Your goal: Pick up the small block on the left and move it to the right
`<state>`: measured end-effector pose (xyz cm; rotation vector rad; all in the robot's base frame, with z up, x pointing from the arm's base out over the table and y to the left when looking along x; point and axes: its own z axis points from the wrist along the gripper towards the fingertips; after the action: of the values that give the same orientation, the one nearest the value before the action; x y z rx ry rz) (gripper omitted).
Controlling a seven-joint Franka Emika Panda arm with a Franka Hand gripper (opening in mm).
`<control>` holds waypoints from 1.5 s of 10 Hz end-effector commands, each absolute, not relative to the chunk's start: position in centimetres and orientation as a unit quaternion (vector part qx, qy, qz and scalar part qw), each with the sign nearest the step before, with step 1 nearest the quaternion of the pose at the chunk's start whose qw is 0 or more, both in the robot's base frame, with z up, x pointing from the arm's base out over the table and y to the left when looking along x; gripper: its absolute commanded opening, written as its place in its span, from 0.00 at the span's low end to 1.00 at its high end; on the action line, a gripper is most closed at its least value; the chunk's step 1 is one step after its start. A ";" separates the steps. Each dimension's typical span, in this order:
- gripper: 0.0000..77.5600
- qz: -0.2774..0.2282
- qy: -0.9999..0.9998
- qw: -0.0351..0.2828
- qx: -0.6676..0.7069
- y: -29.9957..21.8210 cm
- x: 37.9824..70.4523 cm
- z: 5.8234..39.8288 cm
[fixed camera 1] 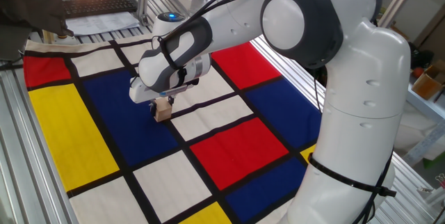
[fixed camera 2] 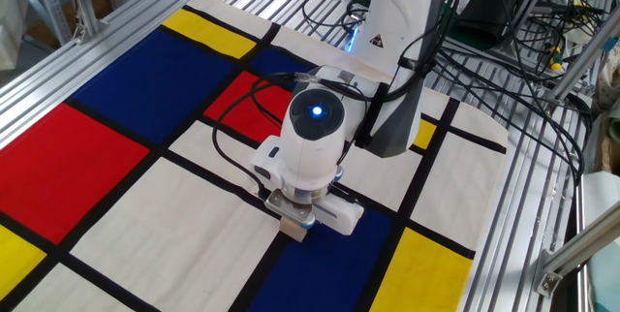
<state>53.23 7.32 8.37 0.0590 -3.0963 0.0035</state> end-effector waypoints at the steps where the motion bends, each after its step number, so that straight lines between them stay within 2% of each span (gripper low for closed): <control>1: 0.02 0.003 -1.000 0.020 0.017 7.3 53.3 8.5; 13: 0.02 0.005 -1.000 0.016 0.010 7.4 53.3 7.9; 14: 1.00 0.005 -1.000 0.016 0.010 7.4 53.3 7.9; 15: 1.00 0.005 -1.000 0.016 0.010 7.4 53.3 7.9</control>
<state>53.23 7.32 8.37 0.0590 -3.0964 0.0035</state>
